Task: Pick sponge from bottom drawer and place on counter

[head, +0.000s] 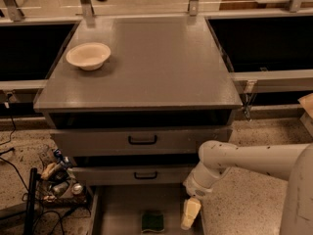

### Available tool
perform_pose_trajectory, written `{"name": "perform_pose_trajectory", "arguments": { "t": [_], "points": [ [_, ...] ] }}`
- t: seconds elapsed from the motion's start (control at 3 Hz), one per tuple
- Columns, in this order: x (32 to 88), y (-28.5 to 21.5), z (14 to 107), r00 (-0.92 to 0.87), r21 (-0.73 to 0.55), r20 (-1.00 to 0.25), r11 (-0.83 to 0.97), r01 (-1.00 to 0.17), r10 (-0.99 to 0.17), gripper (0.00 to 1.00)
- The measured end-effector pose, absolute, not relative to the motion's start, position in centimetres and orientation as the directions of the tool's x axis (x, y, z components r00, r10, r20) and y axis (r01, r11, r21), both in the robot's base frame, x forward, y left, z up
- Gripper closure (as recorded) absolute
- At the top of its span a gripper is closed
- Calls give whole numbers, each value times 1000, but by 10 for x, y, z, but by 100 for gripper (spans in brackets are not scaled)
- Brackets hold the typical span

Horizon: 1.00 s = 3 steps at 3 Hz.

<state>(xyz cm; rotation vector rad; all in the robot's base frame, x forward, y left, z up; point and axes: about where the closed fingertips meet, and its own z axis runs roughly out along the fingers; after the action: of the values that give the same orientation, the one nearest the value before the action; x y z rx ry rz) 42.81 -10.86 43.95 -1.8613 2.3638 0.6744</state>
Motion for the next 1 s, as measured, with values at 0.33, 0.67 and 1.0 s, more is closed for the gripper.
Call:
{"name": "perform_pose_trajectory", "arguments": {
  "t": [0.33, 0.67, 1.0],
  "points": [
    [428, -108, 433, -278, 311, -311, 179, -933, -909, 0],
    [428, -107, 427, -288, 325, -314, 183, -928, -905, 0],
    [428, -104, 393, -326, 319, -329, 220, -922, -886, 0]
  ]
}}
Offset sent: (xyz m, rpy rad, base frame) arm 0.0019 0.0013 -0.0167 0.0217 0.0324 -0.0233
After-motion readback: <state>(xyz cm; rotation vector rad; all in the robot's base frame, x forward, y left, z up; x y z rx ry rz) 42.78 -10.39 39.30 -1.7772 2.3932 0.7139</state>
